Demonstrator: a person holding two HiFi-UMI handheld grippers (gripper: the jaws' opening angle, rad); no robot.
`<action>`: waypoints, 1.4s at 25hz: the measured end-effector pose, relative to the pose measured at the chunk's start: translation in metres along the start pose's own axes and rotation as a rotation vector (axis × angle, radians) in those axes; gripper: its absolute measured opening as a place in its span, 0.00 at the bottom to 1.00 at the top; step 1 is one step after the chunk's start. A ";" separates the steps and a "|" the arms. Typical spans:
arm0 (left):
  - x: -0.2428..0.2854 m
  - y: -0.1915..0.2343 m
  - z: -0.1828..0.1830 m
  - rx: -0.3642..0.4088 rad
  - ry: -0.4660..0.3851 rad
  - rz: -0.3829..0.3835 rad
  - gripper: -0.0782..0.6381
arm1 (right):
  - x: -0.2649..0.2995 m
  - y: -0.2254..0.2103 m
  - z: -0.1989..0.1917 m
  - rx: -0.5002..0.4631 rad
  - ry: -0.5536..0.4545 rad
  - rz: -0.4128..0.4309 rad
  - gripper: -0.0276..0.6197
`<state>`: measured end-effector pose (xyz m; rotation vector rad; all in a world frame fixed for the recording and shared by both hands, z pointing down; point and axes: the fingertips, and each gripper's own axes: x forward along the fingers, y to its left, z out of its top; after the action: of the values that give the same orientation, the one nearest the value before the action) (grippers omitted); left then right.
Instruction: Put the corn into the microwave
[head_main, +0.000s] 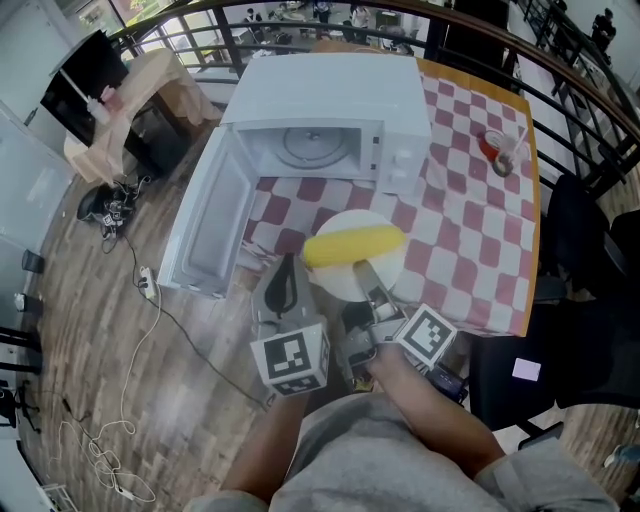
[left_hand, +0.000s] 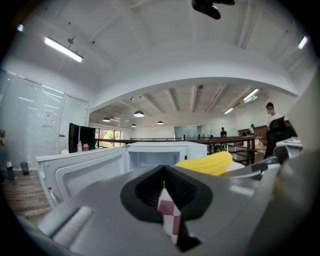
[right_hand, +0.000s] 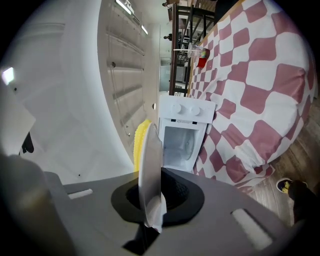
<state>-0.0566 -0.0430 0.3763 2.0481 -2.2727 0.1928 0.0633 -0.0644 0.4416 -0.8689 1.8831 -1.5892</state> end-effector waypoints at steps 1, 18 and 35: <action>0.007 0.004 -0.001 -0.001 -0.001 -0.001 0.12 | 0.008 0.000 0.000 -0.003 0.001 0.004 0.05; 0.163 0.081 -0.003 -0.012 0.057 -0.081 0.12 | 0.163 -0.018 0.016 0.005 -0.050 -0.050 0.05; 0.234 0.094 -0.008 0.023 0.071 -0.279 0.12 | 0.220 -0.033 0.031 0.013 -0.181 -0.090 0.05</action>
<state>-0.1744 -0.2623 0.4132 2.2992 -1.9270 0.2680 -0.0535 -0.2539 0.4713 -1.0682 1.7275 -1.5179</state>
